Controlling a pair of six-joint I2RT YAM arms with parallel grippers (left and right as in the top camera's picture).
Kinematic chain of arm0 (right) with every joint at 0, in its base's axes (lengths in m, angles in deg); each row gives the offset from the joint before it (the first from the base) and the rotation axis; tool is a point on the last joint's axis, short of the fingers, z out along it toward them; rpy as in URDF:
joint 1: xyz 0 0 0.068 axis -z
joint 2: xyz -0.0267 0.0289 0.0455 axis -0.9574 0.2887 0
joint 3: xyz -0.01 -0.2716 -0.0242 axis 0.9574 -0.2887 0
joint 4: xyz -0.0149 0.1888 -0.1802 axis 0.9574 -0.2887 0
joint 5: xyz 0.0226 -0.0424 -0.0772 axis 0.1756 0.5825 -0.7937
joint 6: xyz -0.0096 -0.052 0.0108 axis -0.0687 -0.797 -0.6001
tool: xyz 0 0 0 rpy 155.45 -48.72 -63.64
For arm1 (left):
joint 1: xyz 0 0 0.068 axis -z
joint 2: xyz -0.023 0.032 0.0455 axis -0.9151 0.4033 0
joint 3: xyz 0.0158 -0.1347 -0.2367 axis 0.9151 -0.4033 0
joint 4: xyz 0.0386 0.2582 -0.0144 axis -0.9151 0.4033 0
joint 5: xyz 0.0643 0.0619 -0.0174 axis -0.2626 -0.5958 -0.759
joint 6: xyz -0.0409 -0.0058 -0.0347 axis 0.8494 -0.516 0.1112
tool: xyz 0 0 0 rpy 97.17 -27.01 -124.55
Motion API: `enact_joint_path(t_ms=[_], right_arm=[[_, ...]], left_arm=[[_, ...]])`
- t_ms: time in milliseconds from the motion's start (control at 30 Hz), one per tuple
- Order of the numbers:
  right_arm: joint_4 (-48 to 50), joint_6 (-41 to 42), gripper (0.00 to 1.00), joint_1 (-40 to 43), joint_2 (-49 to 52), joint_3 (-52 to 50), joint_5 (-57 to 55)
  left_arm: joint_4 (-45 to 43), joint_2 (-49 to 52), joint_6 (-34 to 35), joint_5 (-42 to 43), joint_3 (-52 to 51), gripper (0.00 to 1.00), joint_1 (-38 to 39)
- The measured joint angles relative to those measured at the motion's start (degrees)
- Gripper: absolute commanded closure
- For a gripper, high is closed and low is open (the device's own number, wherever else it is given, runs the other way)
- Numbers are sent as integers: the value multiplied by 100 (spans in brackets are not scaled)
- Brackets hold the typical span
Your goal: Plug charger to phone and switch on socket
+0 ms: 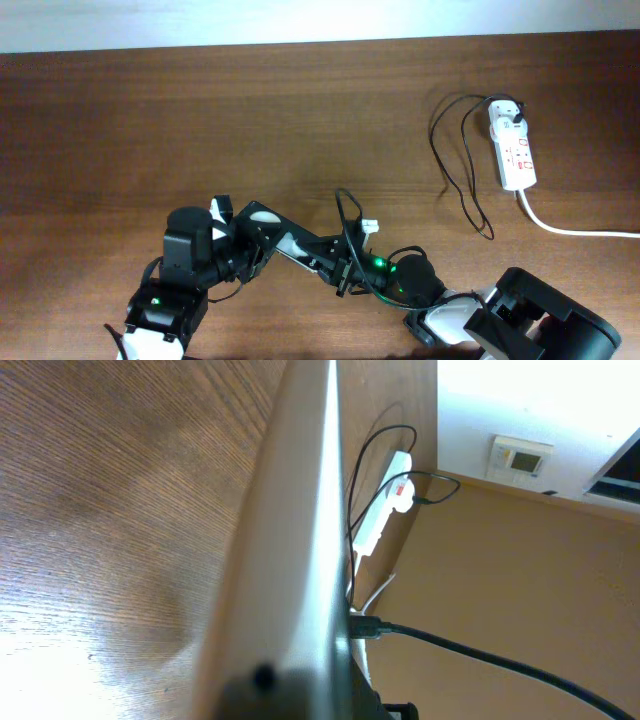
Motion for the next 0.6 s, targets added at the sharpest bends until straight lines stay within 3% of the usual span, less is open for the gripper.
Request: enact_joint_path(t_ms=[133,333,433,500,600], right_arm=[[-42,-20,58,-7,-2,0,105],[-1904,-350,43,122,-85,63,13],[-1991,-1499,25,490,-76,52,35],[-2000,-2885,15,855,-72,52,107],[-2479,-4476,9,1292,-70,46,166]], left_arm=[[-11,0,-155,-129,0,91,0],[208,22,-866,-1373,-42,90,15],[643,26,-1069,-1945,-39,91,15],[693,114,-1368,-1998,-39,93,15],[603,557,-1746,-1825,-39,97,15]])
